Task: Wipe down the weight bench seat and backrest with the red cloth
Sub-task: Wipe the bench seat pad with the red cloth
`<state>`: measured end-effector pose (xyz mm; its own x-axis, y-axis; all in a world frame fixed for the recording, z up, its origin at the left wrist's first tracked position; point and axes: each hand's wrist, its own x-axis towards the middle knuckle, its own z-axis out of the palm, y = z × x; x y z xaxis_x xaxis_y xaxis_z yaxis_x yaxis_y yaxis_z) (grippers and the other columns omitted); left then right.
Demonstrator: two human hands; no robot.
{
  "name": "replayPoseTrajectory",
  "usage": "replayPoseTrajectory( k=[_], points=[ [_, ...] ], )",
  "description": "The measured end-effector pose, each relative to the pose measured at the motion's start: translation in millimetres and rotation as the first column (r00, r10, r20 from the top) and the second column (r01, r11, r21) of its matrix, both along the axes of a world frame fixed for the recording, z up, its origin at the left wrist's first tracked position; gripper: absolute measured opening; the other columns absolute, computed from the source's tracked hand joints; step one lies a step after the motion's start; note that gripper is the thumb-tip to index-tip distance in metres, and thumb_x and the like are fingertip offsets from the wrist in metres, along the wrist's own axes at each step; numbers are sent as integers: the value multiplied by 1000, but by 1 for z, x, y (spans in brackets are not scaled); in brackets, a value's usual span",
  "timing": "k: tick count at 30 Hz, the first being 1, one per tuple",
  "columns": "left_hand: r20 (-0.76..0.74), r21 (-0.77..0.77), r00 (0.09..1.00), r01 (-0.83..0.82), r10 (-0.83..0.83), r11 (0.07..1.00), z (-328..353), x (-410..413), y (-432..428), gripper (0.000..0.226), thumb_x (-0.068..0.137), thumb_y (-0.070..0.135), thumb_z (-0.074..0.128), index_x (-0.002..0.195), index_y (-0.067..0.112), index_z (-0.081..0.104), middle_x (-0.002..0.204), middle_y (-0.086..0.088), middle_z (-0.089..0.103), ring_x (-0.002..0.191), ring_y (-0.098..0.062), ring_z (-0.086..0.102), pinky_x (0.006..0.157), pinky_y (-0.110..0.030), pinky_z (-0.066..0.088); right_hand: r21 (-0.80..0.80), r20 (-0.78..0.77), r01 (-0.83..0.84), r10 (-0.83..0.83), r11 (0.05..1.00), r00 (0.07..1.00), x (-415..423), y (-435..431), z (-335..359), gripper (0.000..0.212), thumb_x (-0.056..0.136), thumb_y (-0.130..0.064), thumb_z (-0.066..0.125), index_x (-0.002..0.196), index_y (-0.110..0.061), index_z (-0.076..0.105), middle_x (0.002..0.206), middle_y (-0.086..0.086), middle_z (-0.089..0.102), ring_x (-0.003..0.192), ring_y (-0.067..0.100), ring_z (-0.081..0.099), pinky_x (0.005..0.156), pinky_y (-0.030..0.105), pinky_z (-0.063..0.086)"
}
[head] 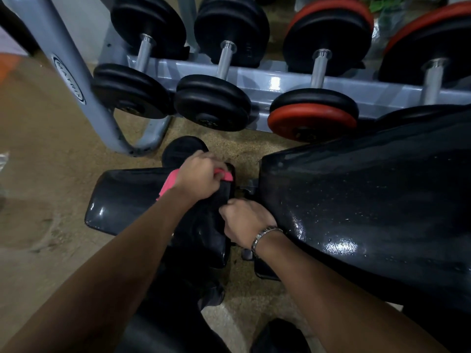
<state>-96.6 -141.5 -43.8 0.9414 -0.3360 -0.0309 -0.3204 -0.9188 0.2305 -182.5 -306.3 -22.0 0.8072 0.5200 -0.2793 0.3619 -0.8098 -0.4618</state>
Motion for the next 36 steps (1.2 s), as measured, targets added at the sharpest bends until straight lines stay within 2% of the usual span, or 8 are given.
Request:
replayPoseTrajectory(
  k=[4, 10, 14, 20, 23, 25, 29, 36],
  points=[
    [34, 58, 982, -189, 187, 980, -9, -2, -14, 26, 90, 18, 55, 99, 27, 78, 104, -1, 70, 92, -29, 59, 87, -43, 49, -3, -31, 2, -2, 1000, 1000, -1, 1, 1, 24, 91, -9, 48, 105, -12, 67, 111, 8, 63, 106, 34, 62, 84, 40, 51],
    [-159, -42, 985, 68, -74, 997, 10, -6, 8, 20, 85, 18, 69, 96, 31, 80, 99, 4, 69, 98, -17, 60, 97, -28, 38, 11, -14, 13, -12, 1000, 1000, -3, -1, 3, 23, 89, -7, 49, 102, -10, 68, 109, 9, 64, 103, 35, 63, 79, 39, 48],
    [-45, 90, 981, -183, 187, 979, 5, -9, -10, 24, 86, 17, 61, 95, 31, 79, 100, -1, 68, 100, -26, 61, 93, -41, 50, -8, -21, 0, 0, 1000, 1000, -3, 0, 7, 25, 90, -7, 48, 105, -11, 68, 112, 10, 64, 106, 35, 63, 81, 39, 49],
    [-200, -43, 967, 153, -158, 987, 11, -15, 6, 24, 86, 18, 67, 92, 38, 79, 95, 9, 65, 94, -10, 55, 96, -23, 37, 18, 2, 5, -5, 1000, 1000, -5, -1, 8, 23, 89, -10, 51, 102, -12, 69, 109, 9, 66, 101, 34, 65, 82, 41, 53],
    [-103, 47, 994, -37, 42, 998, 9, -17, 1, 22, 89, 22, 64, 98, 36, 78, 105, 4, 61, 103, -22, 53, 94, -42, 48, 10, -1, 4, -4, 1000, 1000, -5, -1, 8, 22, 91, -11, 50, 102, -12, 69, 109, 8, 66, 101, 33, 65, 81, 40, 54],
    [-24, 31, 987, -160, 161, 987, 6, -23, -8, 23, 90, 17, 64, 99, 32, 80, 105, -1, 59, 102, -27, 53, 93, -42, 46, 26, -2, 6, -6, 1000, 1000, -5, -1, 8, 22, 91, -11, 50, 102, -12, 69, 108, 8, 65, 100, 32, 65, 80, 39, 54],
    [-186, -84, 976, 98, -113, 992, 12, -27, -3, 24, 83, 13, 72, 92, 33, 82, 92, 7, 61, 91, -13, 59, 96, -33, 42, 46, 16, 0, -1, 999, 1000, -3, -3, 7, 19, 90, -10, 51, 99, -11, 69, 106, 10, 67, 95, 33, 65, 73, 39, 50],
    [-116, 58, 993, -18, 24, 998, 11, -36, -3, 40, 78, 34, 45, 96, 23, 79, 96, -5, 68, 91, -28, 65, 91, -35, 42, 265, 104, 184, -218, 946, 970, -1, -7, 26, 20, 89, -10, 52, 84, -12, 72, 93, 6, 68, 87, 30, 63, 70, 36, 45]
  ],
)
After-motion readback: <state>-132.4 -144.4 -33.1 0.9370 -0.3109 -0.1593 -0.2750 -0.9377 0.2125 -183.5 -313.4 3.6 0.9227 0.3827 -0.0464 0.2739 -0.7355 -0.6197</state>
